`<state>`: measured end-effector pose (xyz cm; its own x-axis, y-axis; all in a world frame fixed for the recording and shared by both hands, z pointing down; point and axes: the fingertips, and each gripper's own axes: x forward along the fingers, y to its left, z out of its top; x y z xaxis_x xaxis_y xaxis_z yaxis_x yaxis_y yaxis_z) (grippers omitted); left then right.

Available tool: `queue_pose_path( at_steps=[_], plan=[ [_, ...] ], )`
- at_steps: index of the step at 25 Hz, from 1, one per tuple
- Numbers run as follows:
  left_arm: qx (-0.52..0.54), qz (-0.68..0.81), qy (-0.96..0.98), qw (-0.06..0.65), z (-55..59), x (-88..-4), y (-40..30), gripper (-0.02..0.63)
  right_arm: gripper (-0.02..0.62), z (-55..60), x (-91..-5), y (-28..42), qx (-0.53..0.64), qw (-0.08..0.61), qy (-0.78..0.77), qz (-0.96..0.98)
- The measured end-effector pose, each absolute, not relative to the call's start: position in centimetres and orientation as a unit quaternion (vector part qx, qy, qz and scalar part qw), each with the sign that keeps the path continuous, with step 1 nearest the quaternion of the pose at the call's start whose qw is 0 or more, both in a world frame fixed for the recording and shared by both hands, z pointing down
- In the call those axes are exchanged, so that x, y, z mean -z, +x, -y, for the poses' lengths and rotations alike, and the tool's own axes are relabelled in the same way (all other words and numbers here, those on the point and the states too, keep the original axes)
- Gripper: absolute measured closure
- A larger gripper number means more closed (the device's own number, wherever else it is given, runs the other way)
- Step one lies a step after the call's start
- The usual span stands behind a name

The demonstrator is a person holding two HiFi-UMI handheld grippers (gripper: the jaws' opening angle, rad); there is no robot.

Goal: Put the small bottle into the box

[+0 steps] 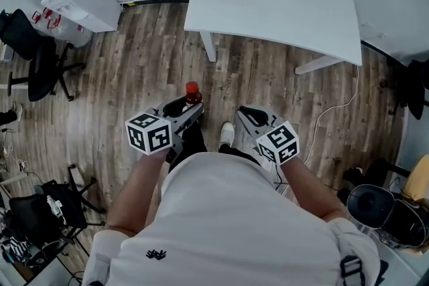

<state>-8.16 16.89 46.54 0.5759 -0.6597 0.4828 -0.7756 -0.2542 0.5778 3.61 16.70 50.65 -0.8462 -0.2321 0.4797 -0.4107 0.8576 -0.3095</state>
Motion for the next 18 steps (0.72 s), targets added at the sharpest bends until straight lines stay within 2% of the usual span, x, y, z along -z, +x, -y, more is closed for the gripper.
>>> queue_pose_path(
  at_steps=[4,18],
  plan=[
    [-0.074,0.428,0.805,0.404,-11.8,-46.7,-8.8,0.405,0.589,-13.0,-50.9,3.4,-0.22,0.222,0.21,0.926],
    [-0.131,0.316,0.855,0.39,4.0,-47.5,-11.8,0.405,0.589,-1.7,-48.1,-0.3,-0.24,0.19,0.364,0.88]
  ],
)
